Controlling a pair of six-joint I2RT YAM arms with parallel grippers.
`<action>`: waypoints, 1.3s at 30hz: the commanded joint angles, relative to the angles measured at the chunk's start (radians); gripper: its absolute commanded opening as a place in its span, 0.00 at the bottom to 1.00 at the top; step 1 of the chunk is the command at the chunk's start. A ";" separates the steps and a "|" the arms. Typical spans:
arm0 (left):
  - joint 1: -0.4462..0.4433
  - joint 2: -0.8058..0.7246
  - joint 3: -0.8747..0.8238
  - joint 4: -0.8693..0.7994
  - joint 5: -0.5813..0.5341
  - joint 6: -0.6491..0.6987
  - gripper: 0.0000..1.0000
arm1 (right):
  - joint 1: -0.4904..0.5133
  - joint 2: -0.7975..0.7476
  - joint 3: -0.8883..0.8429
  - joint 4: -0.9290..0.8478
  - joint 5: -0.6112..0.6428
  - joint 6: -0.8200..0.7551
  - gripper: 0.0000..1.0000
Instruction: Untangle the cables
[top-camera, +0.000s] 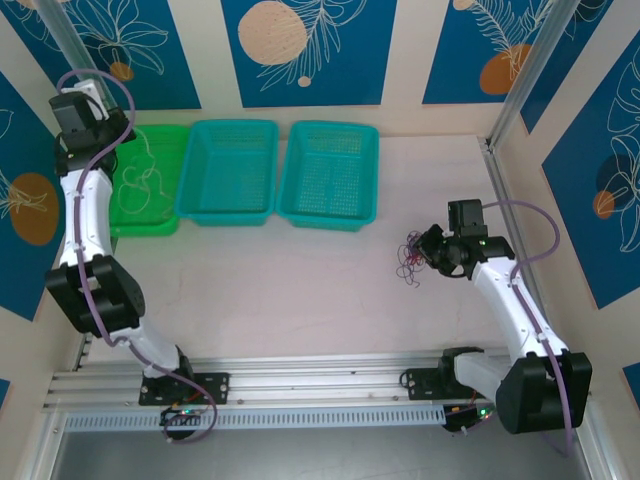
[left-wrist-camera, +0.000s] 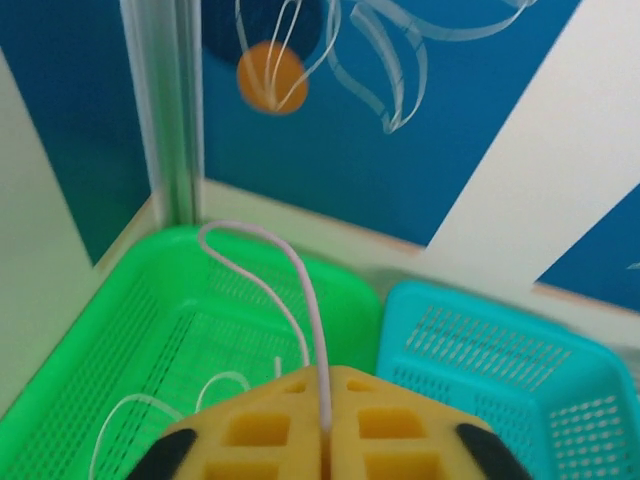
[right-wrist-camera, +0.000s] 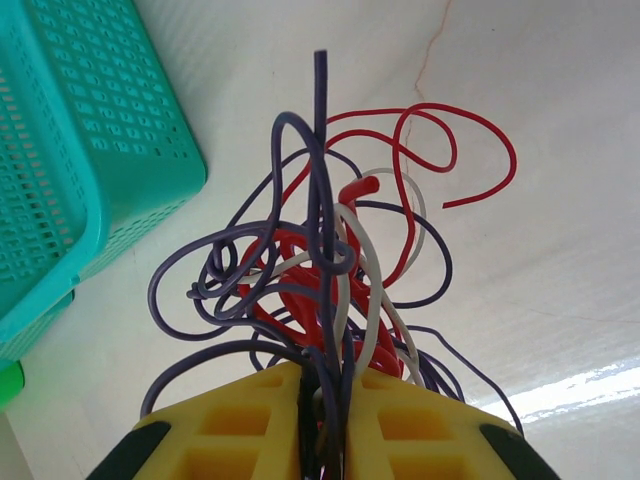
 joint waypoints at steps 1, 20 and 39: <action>0.020 0.021 0.050 -0.088 0.042 -0.005 0.47 | 0.009 -0.020 0.037 -0.031 -0.020 -0.017 0.16; -0.201 -0.474 -0.398 0.168 0.323 -0.191 0.73 | 0.087 0.018 0.049 0.004 -0.211 -0.151 0.17; -0.917 -0.673 -1.050 0.432 0.213 -0.179 0.74 | 0.552 0.217 0.079 0.166 -0.280 -0.197 0.57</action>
